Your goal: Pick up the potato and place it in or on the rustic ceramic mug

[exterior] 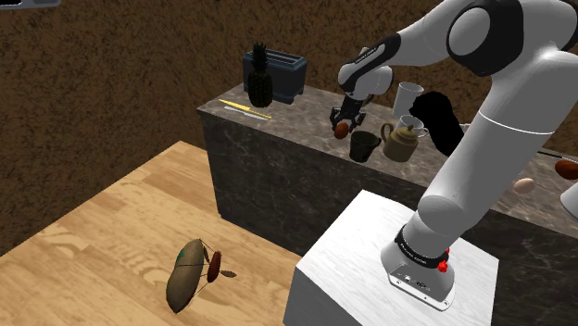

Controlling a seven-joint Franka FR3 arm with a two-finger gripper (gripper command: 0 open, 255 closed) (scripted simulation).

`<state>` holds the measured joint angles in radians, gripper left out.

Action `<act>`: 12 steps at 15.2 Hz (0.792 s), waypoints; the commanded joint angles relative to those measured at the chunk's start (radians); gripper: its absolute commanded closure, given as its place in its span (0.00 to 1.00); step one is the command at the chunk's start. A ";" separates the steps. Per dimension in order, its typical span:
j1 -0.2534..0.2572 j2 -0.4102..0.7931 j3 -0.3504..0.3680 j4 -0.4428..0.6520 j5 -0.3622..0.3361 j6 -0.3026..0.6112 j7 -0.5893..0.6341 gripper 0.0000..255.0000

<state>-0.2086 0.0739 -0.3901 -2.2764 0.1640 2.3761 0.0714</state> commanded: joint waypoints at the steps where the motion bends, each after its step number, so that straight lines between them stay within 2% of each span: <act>1: 0.001 -0.009 -0.001 0.004 -0.007 -0.013 0.006 1.00; 12: 0.003 -0.100 -0.003 0.064 -0.069 -0.153 0.058 1.00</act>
<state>-0.2064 -0.0209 -0.3936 -2.2207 0.0986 2.2361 0.1251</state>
